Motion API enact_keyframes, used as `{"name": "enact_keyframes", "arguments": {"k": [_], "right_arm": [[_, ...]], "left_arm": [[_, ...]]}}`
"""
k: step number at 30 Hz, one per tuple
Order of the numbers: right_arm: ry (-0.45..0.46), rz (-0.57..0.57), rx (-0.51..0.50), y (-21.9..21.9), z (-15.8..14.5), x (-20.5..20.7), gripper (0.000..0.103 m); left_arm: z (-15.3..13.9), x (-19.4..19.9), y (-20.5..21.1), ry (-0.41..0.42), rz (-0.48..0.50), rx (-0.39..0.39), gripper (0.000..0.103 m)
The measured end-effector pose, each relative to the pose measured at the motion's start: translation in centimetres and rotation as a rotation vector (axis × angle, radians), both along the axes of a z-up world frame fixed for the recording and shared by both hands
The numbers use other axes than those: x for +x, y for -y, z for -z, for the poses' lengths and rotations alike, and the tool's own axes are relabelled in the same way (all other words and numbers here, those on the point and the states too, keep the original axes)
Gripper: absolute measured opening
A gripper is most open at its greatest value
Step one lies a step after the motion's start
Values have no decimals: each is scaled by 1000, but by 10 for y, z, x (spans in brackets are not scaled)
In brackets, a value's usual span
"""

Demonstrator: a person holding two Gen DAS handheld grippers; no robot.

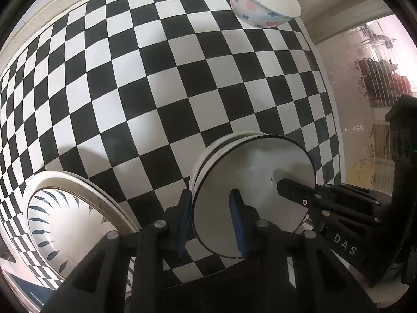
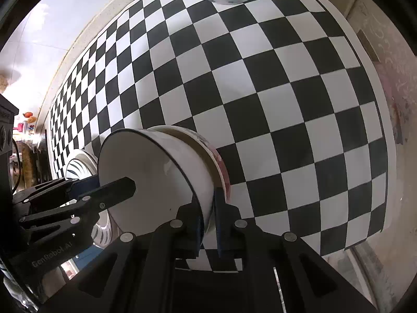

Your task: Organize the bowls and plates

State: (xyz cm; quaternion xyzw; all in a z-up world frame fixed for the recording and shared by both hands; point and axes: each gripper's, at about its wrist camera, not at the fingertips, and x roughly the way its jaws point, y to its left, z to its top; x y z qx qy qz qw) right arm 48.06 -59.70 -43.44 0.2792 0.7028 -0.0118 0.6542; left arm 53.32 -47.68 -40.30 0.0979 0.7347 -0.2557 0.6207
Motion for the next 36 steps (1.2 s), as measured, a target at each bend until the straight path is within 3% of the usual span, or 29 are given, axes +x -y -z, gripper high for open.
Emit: {"name": "enact_keyframes", "arguments": {"k": [8,23,27,30,34,35,36], "right_arm": [[-8,-14,-18,0,-10,4,16],[7,-10,4,10,-17,-2,14],[25,-9,47,19,-21,0,14],[59,0,59,34,-32,4,14],[104,32,45,69,-52,23,16],[116,41,45,77,-55,28,20],[131,60,42,89,-59,37,31]], "left_arm": [[2,-3,-5,-7,-2,9,27],[-5,-4,-6,-6,-17,11,27],[-31,-2,-14,65,-54,12,27],[-61,9,-15,133,-99,-28,28],[-81,44,1,182,-143,-74,37],[-81,57,8,185,-149,-76,37],[-80,66,14,187,-152,-74,37]]}}
